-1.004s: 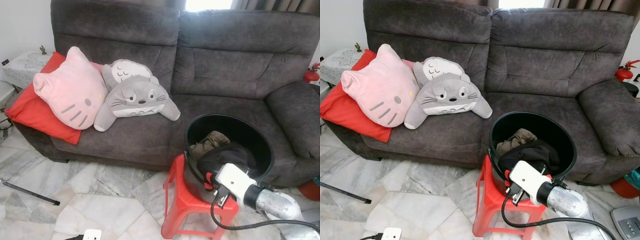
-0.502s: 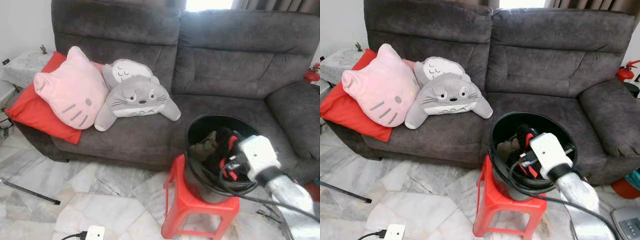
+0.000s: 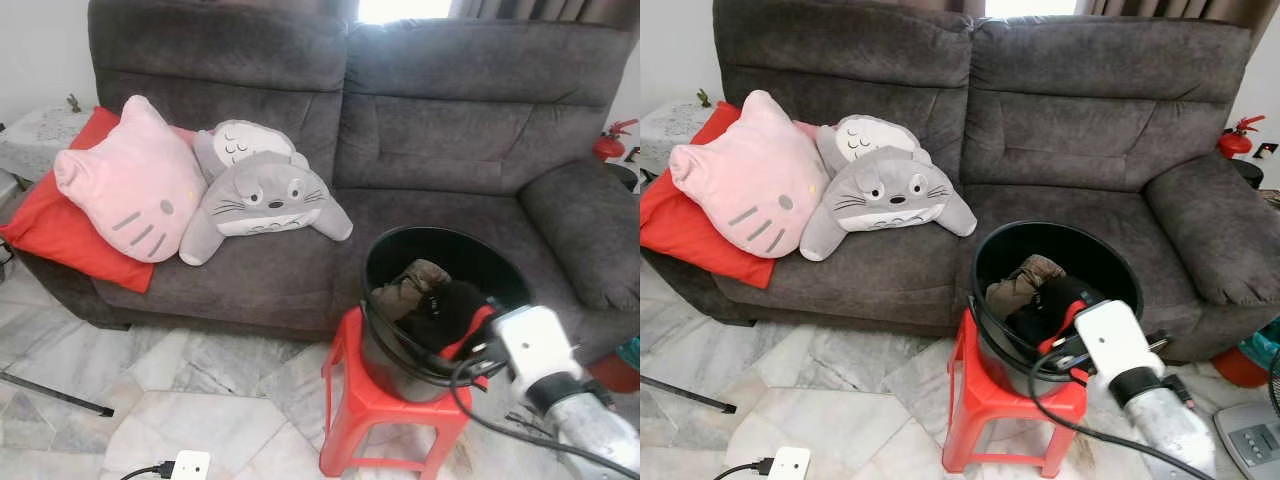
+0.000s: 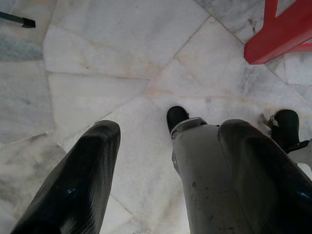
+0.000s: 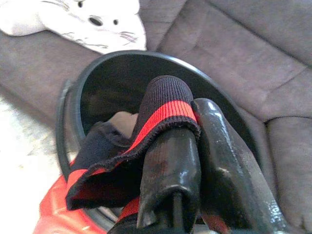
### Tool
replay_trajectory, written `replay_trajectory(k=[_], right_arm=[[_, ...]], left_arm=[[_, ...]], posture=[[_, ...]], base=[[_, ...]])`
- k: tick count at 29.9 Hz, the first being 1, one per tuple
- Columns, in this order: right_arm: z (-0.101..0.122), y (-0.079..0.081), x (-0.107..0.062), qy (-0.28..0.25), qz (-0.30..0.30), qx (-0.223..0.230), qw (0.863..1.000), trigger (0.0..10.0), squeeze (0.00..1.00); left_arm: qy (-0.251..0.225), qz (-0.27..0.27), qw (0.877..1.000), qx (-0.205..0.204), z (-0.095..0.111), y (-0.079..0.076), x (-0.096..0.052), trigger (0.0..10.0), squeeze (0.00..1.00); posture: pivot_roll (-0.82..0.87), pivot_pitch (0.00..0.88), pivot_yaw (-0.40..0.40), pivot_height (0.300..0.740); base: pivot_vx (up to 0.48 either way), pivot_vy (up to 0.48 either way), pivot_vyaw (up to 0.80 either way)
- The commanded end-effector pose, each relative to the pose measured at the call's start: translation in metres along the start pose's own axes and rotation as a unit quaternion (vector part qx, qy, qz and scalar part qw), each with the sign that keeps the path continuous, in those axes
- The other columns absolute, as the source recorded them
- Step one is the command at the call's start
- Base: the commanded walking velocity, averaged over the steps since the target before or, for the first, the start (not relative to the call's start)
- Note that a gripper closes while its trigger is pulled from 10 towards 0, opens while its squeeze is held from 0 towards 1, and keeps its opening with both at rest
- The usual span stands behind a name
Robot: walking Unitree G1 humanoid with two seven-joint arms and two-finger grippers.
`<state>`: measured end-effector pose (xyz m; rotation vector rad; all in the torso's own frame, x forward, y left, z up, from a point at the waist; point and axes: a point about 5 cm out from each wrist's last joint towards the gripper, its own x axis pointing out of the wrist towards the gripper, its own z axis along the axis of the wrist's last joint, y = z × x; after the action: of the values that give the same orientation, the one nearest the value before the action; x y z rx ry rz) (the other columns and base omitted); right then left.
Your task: Hang hanger
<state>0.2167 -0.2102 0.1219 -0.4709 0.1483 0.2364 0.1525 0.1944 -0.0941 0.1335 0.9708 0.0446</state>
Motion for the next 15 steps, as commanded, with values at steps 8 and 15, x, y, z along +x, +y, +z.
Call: replay_trajectory(k=[8,15], right_arm=[[0.0099,0.0066,-0.0003,-0.018,0.028,-0.002,0.999,0.0,0.0],[0.0099,0.0066,-0.0003,-0.018,0.028,-0.002,0.999,0.0,0.0]], left_arm=[[0.006,0.0,1.0,0.006,-0.0014,-0.0024,-0.0001,10.0,0.0],[0.006,0.0,1.0,0.006,-0.0014,-0.0024,-0.0001,10.0,0.0]], posture=[[-0.14,0.0,-0.039,0.74],[-0.14,0.0,-0.039,0.74]], base=[[0.0,0.0,0.0],[0.0,0.0,0.0]])
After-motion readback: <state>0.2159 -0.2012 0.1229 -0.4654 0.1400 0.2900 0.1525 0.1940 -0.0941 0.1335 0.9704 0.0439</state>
